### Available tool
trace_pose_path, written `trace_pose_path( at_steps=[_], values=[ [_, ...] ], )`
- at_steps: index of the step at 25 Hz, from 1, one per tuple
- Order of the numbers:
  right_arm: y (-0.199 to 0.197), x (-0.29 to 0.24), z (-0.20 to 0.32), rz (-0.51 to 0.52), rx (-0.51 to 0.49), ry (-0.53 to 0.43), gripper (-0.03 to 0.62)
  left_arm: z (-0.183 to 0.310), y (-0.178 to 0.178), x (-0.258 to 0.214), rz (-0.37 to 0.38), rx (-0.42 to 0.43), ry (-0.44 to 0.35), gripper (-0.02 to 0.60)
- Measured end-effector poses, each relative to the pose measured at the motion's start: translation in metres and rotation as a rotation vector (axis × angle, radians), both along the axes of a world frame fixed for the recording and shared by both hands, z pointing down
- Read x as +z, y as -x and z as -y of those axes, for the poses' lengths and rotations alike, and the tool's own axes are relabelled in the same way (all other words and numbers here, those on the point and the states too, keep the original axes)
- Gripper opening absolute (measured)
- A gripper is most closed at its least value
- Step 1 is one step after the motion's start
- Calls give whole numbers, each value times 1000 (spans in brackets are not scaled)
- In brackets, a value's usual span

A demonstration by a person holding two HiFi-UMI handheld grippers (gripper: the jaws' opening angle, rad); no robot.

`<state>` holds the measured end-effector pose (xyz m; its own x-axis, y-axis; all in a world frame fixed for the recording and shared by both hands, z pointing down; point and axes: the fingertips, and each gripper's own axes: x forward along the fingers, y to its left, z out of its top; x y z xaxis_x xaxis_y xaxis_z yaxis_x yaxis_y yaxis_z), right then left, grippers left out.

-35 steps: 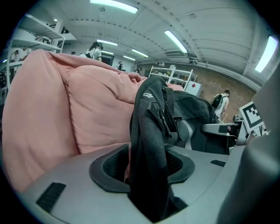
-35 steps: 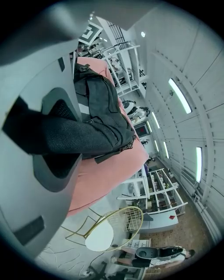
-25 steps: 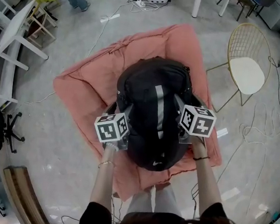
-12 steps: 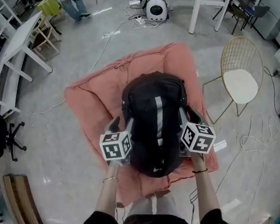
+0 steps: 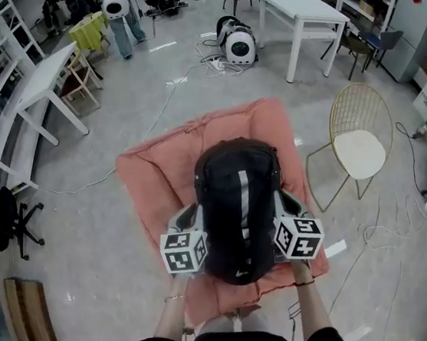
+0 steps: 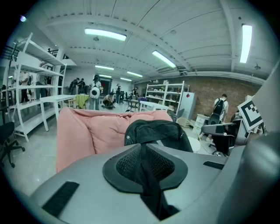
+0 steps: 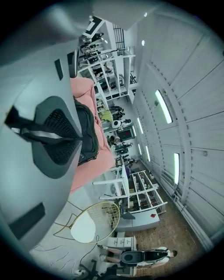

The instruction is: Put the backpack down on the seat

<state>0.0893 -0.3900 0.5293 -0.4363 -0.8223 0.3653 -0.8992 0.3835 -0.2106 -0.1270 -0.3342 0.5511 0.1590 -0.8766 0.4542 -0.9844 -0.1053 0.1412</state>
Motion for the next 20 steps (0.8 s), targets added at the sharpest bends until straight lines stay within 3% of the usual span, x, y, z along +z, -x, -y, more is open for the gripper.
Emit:
trace_pose_path(
  at_steps=[12, 20],
  values=[
    [-2, -84, -63, 29, -130, -136, 14, -54, -26, -79, -18, 147, -126, 15],
    [-10, -127, -95, 54, -150, -228, 14, -82, -28, -118, 6, 192, -204, 15]
  ],
)
